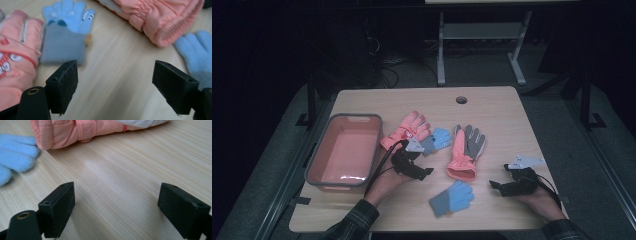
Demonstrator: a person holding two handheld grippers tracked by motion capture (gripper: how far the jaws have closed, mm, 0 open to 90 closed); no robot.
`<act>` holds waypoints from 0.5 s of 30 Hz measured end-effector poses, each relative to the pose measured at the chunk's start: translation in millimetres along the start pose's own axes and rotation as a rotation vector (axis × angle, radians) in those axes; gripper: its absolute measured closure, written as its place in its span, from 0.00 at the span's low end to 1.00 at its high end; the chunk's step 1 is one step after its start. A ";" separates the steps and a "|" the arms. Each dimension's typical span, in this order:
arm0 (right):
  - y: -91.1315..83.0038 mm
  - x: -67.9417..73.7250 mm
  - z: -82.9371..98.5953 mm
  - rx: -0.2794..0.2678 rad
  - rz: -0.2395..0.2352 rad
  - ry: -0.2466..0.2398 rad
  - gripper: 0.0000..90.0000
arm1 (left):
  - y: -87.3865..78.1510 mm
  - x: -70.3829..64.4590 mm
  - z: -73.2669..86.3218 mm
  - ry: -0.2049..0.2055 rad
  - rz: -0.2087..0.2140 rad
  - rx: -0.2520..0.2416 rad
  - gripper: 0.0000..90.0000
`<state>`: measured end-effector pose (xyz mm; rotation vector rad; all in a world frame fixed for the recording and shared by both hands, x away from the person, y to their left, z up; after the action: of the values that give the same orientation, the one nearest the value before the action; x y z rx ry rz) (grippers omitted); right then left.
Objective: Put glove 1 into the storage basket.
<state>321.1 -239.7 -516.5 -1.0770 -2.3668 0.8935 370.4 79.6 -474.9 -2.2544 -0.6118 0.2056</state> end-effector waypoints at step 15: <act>0.0 0.0 0.0 0.000 0.000 0.001 0.15 | 18.5 38.6 -41.7 0.018 -0.051 -0.045 0.49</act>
<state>321.1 -239.7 -516.4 -1.0770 -2.3664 0.8926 424.6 60.7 -458.1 -2.2784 -0.6702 0.1469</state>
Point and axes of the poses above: each handheld gripper's, and its own axes: y roughly forward along the jaws, z roughly out of its underside, x roughly to its left, the point moved 5 cm from there along y, roughly forward along the jaws, and after that the axes turned 4 degrees about y, right-handed, at the moved point
